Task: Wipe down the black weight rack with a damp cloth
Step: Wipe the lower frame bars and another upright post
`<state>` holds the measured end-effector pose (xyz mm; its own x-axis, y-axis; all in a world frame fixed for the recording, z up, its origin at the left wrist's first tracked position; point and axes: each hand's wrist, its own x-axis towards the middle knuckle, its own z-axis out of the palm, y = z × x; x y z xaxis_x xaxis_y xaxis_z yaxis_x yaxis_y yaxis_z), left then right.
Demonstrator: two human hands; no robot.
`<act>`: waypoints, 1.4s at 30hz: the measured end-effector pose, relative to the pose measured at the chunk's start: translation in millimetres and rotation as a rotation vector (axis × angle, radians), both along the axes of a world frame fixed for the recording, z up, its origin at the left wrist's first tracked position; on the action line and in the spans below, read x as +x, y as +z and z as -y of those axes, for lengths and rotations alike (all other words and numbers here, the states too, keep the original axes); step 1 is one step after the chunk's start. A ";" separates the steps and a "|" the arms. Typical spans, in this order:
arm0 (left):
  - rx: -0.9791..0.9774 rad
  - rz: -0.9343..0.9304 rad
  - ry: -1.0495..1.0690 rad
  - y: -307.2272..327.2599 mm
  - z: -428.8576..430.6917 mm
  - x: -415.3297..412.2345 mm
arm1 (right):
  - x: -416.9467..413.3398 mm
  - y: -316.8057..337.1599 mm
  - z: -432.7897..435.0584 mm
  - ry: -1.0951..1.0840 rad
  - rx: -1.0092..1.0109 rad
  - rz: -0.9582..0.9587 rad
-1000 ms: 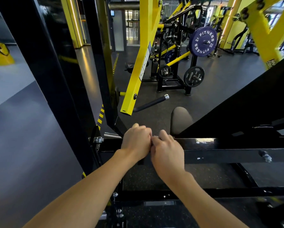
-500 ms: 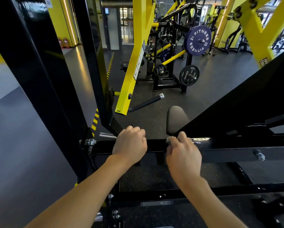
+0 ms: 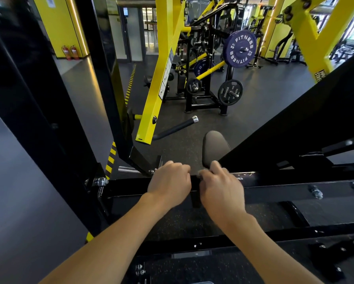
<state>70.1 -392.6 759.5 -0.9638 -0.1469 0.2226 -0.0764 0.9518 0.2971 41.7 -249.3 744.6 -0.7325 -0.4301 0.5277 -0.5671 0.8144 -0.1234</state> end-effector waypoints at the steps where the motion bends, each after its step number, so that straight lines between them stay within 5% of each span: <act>1: 0.018 -0.016 -0.003 -1.1 1.3 0.3 | -2.1 1.7 -3.5 -0.065 -0.031 0.009; 3: 0.028 -0.033 -0.012 -1.3 0.6 0.4 | 3.5 2.1 -0.2 -0.123 -0.054 0.021; 7: 0.011 -0.038 -0.008 -4.3 -0.5 -2.3 | 11.2 -3.8 -1.7 0.089 -0.003 -0.009; 12: 0.009 -0.062 -0.001 -7.5 -0.9 -1.7 | 0.3 2.1 -19.5 -0.141 -0.050 0.014; 16: -0.007 -0.056 -0.019 0.3 -11.4 -9.4 | 8.3 -4.2 -15.9 0.055 -0.002 -0.012; 21: 0.039 -0.072 -0.090 9.9 -30.4 -17.8 | -12.5 5.7 -34.6 -0.189 -0.016 0.029; 26: 0.075 -0.052 -0.084 5.1 -42.4 -28.3 | -0.7 -2.5 -37.1 0.023 0.018 -0.006; 30: 0.089 -0.114 -0.109 -5.3 -41.9 -27.3 | -10.1 -1.2 -60.0 -0.170 -0.072 0.011; 35: 0.053 -0.144 -0.093 -9.1 -43.2 -30.1 | -1.4 -4.9 -54.4 0.012 -0.035 0.001; 39: 0.072 -0.135 -0.096 -9.2 -42.4 -27.7 | -16.8 2.4 -74.3 -0.209 -0.088 0.035; 42: 0.057 -0.123 -0.076 -8.7 -45.6 -30.2 | -6.2 -0.3 -51.5 -0.106 -0.042 0.014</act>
